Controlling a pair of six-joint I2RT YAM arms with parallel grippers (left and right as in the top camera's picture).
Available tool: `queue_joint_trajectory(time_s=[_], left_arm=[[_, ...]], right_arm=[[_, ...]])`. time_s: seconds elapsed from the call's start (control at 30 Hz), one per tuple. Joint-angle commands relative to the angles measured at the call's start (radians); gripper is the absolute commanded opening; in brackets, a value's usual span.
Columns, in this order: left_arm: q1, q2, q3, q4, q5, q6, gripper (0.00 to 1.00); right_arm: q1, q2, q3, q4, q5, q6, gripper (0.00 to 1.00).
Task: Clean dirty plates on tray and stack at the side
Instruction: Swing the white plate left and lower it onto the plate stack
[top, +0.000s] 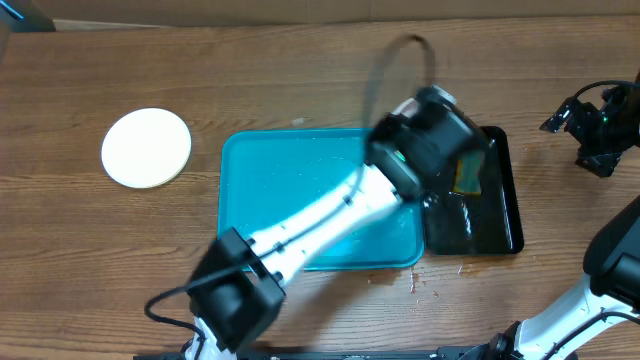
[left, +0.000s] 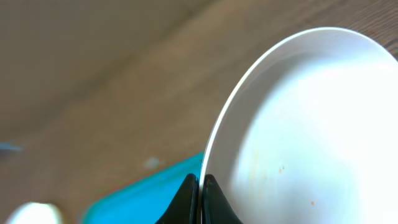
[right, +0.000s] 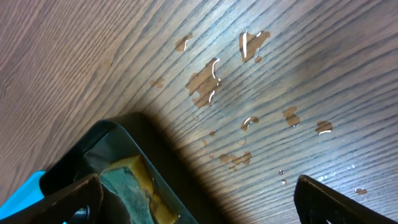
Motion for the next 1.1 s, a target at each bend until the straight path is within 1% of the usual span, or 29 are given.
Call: queue_joint_trajectory(time_s=[0.0, 0.1, 0.2, 0.27, 0.47, 0.6, 0.73, 0.9, 1.07], left_arm=[[0.124, -0.053, 0.012, 0.001, 0.385, -0.154, 0.04], [0.275, -0.106, 0.012, 0.0, 0.596, -0.168, 0.04], [0.424, -0.132, 0.012, -0.022, 0.723, -0.191, 0.04], [0.533, -0.134, 0.012, -0.06, 0.776, -0.198, 0.04], [0.848, -0.124, 0.011, -0.23, 0.779, -0.2, 0.04], [1.04, -0.119, 0.009, -0.291, 0.779, -0.2, 0.04], [1.201, -0.119, -0.002, -0.312, 0.777, -0.201, 0.04], [1.335, -0.105, -0.01, -0.31, 0.777, -0.2, 0.04], [1.392, -0.076, -0.012, -0.309, 0.772, -0.2, 0.05]], right_arm=[[0.0, -0.025, 0.013, 0.001, 0.0, 0.001, 1.0], [0.0, -0.025, 0.013, 0.001, 0.0, 0.001, 1.0], [0.0, -0.025, 0.013, 0.001, 0.0, 0.001, 1.0], [0.0, -0.025, 0.013, 0.001, 0.0, 0.001, 1.0], [0.0, -0.025, 0.013, 0.001, 0.0, 0.001, 1.0], [0.0, -0.025, 0.013, 0.001, 0.0, 0.001, 1.0], [0.0, -0.025, 0.013, 0.001, 0.0, 0.001, 1.0], [0.0, -0.025, 0.013, 0.001, 0.0, 0.001, 1.0], [0.0, -0.025, 0.013, 0.001, 0.0, 0.001, 1.0]])
